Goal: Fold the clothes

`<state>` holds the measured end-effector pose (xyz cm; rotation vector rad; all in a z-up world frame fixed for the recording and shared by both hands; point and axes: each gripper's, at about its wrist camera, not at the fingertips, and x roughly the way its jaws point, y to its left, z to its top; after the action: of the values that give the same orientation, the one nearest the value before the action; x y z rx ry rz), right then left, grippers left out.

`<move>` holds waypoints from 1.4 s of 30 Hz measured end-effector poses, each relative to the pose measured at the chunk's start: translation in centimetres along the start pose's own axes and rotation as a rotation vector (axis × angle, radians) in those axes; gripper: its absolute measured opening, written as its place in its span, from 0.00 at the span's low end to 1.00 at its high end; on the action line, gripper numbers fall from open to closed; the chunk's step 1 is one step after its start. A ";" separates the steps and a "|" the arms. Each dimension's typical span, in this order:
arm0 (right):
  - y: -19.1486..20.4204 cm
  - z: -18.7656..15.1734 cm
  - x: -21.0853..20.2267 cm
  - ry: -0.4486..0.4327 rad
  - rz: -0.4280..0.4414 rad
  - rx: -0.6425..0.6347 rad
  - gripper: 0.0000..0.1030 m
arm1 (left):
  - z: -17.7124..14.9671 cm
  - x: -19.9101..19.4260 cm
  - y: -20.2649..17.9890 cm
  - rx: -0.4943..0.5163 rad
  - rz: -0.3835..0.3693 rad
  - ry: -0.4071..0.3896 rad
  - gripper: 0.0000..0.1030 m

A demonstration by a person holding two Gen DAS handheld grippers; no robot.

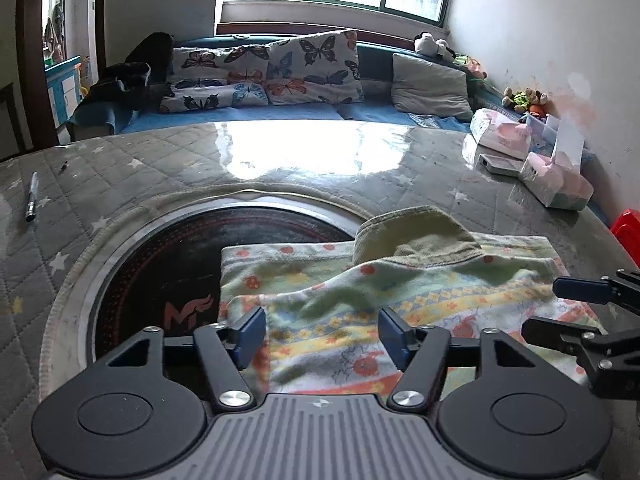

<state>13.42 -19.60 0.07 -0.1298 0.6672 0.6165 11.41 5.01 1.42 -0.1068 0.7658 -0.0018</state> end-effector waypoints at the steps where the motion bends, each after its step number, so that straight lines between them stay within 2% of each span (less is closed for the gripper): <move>1: 0.2 0.0 -0.1 0.001 0.005 -0.005 0.70 | -0.1 -0.1 0.1 -0.002 0.005 0.001 0.67; 9: 3.1 -0.4 -1.1 0.015 0.056 -0.096 0.70 | -1.0 -1.4 1.8 -0.056 0.046 0.011 0.74; 19: 8.2 -0.7 -1.5 0.019 0.124 -0.259 0.69 | -2.2 -3.1 5.0 -0.174 0.075 0.017 0.74; 27: 12.0 -0.5 -1.2 0.028 0.186 -0.371 0.62 | -2.5 -4.0 6.3 -0.233 0.071 0.018 0.74; 33: 14.9 -0.5 0.2 0.044 0.228 -0.456 0.50 | -2.5 -4.1 6.8 -0.292 0.037 0.032 0.74; 39: 17.3 -0.9 1.9 0.054 0.223 -0.547 0.41 | -2.5 -4.1 7.2 -0.352 -0.016 0.053 0.74; 41: 17.7 -0.9 2.4 0.057 0.204 -0.562 0.31 | -2.4 -4.0 7.2 -0.367 -0.027 0.059 0.74; 42: 17.7 -0.9 2.5 0.058 0.202 -0.565 0.30 | -2.4 -3.9 7.2 -0.377 -0.035 0.065 0.74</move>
<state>4.28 -4.23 -0.78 -0.6127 0.5503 0.9894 6.65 12.13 1.64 -0.4808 0.8222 0.1067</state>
